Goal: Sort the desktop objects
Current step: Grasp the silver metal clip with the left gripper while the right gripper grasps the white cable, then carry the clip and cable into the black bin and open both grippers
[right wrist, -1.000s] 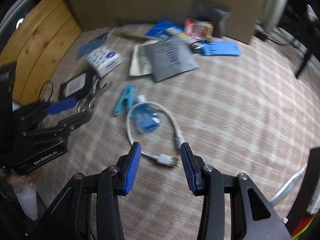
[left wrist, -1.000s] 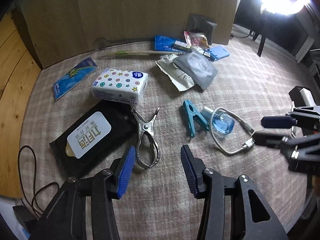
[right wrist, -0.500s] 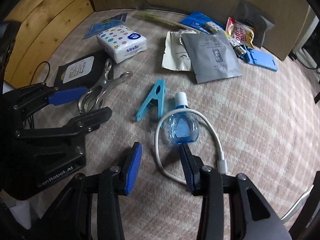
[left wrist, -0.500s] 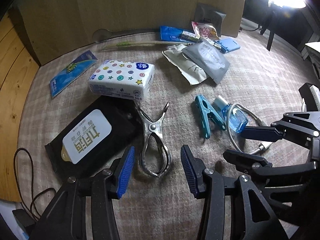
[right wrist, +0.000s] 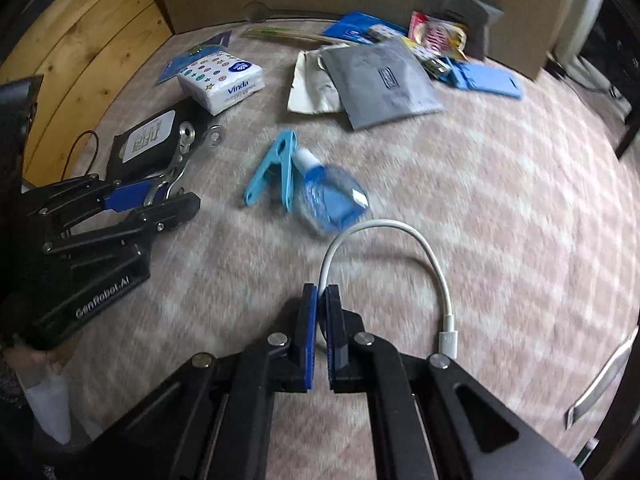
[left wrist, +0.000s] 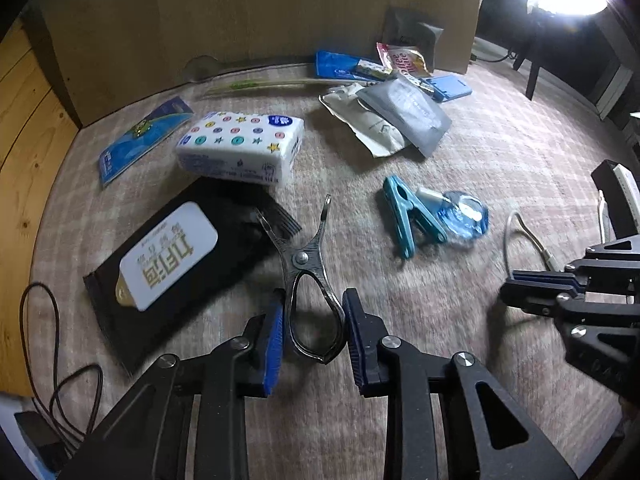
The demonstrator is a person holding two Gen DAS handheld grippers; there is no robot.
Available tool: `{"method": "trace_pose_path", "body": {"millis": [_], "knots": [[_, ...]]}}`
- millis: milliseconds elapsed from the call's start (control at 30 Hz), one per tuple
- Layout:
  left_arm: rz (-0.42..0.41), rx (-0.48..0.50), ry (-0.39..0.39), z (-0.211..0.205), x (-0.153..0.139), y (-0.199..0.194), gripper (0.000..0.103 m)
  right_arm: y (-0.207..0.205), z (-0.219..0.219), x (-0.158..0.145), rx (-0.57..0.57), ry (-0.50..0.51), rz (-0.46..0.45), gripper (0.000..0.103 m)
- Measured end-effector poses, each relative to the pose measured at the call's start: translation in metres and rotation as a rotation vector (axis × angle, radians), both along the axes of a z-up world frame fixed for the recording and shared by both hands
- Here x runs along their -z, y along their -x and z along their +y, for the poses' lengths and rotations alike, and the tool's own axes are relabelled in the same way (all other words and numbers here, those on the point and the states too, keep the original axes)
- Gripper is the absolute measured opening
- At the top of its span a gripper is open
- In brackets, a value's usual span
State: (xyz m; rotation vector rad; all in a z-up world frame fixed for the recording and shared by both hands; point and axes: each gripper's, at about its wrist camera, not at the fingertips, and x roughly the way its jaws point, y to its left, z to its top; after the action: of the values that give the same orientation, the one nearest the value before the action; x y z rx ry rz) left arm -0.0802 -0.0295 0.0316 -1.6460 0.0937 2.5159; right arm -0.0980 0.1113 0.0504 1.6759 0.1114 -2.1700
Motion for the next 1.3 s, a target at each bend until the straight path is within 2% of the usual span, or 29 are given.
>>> {"method": "trace_pose_path", "body": {"millis": [367,433,700,933,1300], "knots": [[0.049,0.02,-0.058,-0.005,-0.025,-0.032,0.026,-0.037,0.034,-0.037,0.12,0.082,0.061,0.004],[0.063,0.03,-0.066,-0.005,-0.033,-0.038,0.026,-0.037,0.03,-0.035,0.138,0.088,0.078,0.004],[0.115,0.101,-0.091,0.021,-0.064,-0.05,0.026,-0.064,0.067,-0.064,0.244,0.135,0.143,0.004],[0.159,0.188,-0.101,0.084,-0.092,-0.059,0.026,-0.09,0.124,-0.093,0.302,0.153,0.196,0.004],[0.194,0.319,-0.114,0.235,-0.119,-0.084,0.026,-0.132,0.265,-0.129,0.387,0.135,0.262,0.004]]}}
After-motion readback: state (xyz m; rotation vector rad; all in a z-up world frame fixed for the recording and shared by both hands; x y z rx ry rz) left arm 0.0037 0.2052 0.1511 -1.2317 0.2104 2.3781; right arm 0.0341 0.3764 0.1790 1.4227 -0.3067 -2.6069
